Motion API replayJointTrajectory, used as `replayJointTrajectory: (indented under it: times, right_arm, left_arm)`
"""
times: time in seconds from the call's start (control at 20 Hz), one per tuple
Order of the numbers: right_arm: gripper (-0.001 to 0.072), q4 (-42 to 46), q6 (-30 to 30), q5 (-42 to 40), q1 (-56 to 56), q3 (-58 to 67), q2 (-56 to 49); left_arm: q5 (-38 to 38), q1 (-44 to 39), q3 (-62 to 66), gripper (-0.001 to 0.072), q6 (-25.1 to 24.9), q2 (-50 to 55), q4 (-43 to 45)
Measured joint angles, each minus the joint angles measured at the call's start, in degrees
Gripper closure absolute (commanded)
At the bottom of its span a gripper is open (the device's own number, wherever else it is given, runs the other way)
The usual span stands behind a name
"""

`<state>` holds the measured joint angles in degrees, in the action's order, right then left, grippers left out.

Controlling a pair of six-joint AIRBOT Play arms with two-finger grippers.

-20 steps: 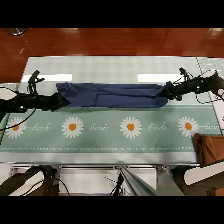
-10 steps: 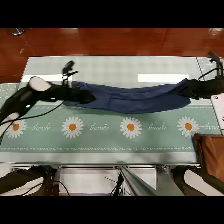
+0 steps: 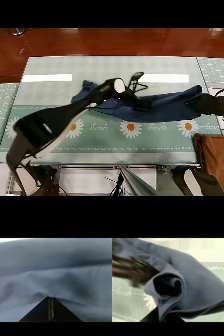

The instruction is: Fold the shirts.

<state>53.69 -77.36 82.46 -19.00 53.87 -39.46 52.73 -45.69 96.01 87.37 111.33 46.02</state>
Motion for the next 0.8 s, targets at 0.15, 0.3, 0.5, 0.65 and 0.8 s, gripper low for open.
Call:
replayJointTrajectory:
  times: [0.15,0.3,0.5,0.65,0.8]
  right_arm:
    - [0.0692,-0.6,-0.6,-0.1,0.0,-0.3,1.1]
    - [0.0692,-1.0,-0.9,-0.3,0.0,-0.4,1.5]
    - [0.0691,-3.0,-1.0,-0.6,0.9,-0.4,1.2]
    - [0.0692,-6.2,0.8,-1.9,5.2,0.5,-1.8]
    - [0.0691,-9.1,1.5,-5.6,12.8,3.0,-7.6]
  left_arm:
    - [3.8,-3.7,4.3,0.0687,-1.1,4.3,-7.1]
    - [6.3,-2.9,5.9,0.0688,-2.8,5.7,-11.2]
    - [12.6,7.3,6.6,0.0688,-3.8,4.3,-13.1]
    - [21.7,19.1,6.5,0.0688,-4.0,-0.5,-11.7]
    - [26.6,30.7,2.9,0.0688,-4.1,-11.0,-3.1]
